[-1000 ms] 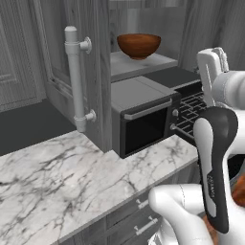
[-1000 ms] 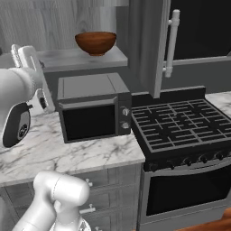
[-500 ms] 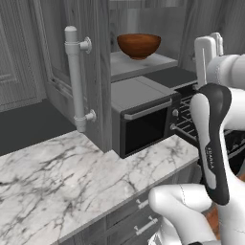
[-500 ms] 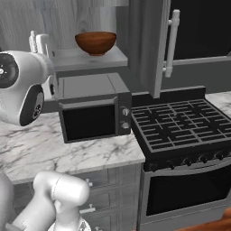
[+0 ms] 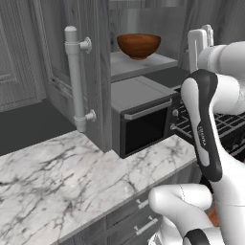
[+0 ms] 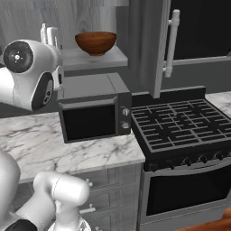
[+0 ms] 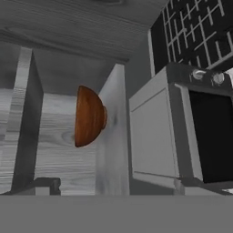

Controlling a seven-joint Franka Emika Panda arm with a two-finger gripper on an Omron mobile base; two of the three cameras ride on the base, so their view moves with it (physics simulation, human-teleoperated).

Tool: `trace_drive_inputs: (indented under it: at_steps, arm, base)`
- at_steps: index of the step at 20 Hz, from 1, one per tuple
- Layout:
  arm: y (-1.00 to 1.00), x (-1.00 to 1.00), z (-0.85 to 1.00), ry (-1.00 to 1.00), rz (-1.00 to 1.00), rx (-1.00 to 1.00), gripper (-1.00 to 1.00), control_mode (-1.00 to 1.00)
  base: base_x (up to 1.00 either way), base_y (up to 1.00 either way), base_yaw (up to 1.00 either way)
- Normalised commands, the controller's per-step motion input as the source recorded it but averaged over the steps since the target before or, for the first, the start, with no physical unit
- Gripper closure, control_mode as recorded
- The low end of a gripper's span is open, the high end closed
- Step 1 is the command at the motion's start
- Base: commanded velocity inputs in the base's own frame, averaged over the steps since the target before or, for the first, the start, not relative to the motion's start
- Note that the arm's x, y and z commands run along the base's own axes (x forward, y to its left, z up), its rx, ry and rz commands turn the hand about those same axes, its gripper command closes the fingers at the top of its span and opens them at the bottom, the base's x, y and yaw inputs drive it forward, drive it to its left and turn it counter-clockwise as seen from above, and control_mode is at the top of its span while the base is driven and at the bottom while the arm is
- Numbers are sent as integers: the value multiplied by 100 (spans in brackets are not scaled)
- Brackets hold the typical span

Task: Move the bowls from the cabinet to the plates on the dining table.

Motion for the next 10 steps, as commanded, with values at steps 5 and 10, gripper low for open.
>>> trace_drive_inputs:
  at_steps: [5, 10]
  arm:
    - [-5, 42, 0, -1, 2, 5, -100, -100]
    - [0, 37, 2, -6, 2, 0, -100, -100]
  base:
    - [0, 0, 0]
    - [0, 0, 0]
